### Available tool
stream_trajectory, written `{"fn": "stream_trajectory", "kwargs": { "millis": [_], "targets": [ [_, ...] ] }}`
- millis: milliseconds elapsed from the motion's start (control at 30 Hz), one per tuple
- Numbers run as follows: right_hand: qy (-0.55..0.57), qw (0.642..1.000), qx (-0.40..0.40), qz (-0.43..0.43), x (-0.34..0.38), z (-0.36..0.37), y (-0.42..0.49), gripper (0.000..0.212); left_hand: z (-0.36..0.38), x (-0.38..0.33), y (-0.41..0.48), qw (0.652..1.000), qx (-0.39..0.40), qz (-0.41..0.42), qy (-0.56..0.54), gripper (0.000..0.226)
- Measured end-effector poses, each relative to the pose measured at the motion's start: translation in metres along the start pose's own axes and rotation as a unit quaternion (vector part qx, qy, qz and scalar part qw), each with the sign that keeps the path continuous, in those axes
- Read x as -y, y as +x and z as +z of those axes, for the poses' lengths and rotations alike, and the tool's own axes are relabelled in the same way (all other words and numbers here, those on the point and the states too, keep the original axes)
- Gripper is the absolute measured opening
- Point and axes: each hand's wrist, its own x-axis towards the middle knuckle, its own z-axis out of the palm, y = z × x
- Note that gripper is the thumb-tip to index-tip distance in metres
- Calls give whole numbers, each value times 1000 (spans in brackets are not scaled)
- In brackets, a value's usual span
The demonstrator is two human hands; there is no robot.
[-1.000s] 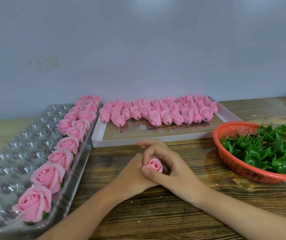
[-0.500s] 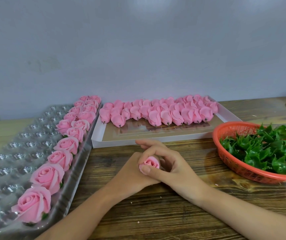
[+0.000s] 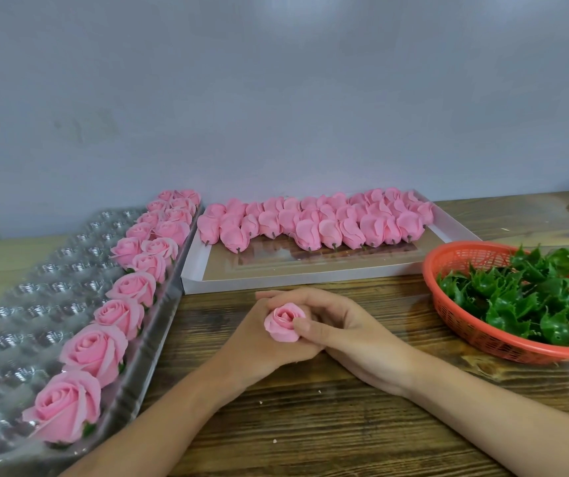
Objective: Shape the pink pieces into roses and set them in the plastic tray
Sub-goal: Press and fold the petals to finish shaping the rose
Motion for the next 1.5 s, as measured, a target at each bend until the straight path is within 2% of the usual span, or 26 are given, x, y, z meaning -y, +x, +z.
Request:
{"fn": "stream_trajectory", "kwargs": {
  "millis": [33, 67, 133, 233, 367, 500, 733, 1033, 1200, 1367, 1500],
  "targets": [
    [18, 1000, 13, 6, 0, -2, 0, 30, 1, 0, 1, 1000, -3, 7, -14, 11],
    [34, 999, 25, 10, 1, -3, 0, 31, 2, 0, 1, 1000, -3, 11, -27, 10],
    [58, 997, 43, 17, 2, -5, 0, 35, 3, 0, 2, 999, -5, 23, -33, 26],
    [93, 994, 56, 29, 4, -7, 2, 40, 2, -1, 1, 999, 0, 18, -30, 34],
    [119, 992, 22, 44, 6, -4, 2, 29, 3, -1, 1, 1000, 14, 2, -22, 29],
    [92, 995, -21, 40, 7, 2, -1, 19, 4, 1, -1, 1000, 26, -4, -9, 26],
    [70, 996, -36, 32, 6, 3, -2, 20, 4, 0, -2, 999, 29, -19, -5, 15],
    [36, 998, -58, 15, 7, 6, -2, 18, 7, -6, -2, 999, 33, -22, 19, 29],
    [-11, 991, -112, -66, 5, 6, -5, 13, 7, -4, -1, 1000, 12, -2, 28, 26],
    [-71, 989, -88, -92, 5, 9, -6, 7, 8, -1, 1, 999, 27, -9, 31, 14],
    [-114, 986, -86, -88, 2, 10, -6, 6, 12, -5, 2, 998, 30, -17, 56, 24]
  ]
}}
